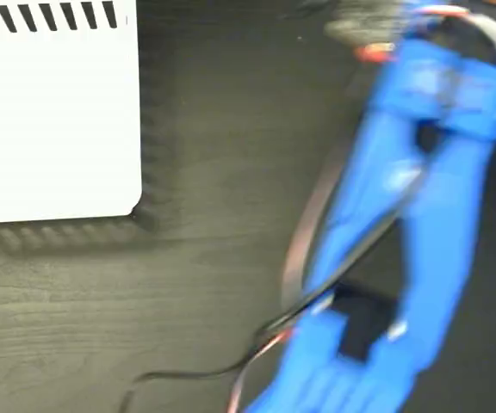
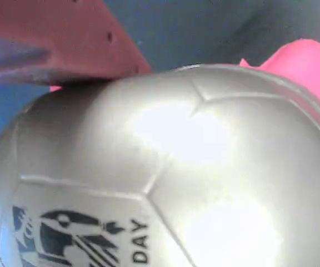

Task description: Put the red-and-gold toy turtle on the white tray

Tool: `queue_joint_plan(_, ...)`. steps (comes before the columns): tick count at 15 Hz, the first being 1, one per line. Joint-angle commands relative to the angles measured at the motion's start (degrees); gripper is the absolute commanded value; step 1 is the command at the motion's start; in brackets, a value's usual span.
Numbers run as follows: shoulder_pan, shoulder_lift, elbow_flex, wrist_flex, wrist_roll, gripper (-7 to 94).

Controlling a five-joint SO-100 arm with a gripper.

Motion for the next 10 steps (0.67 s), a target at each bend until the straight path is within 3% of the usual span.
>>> queue_joint_plan(1, -15.64, 18.02, 2.20, 4.48, -2.46, 0)
queue_joint_plan(6, -38.50, 14.15, 1.58, 3.16, 4.31, 0)
queue_joint_plan(10, -42.28, 3.08, 0.00, -3.78, 3.34, 0)
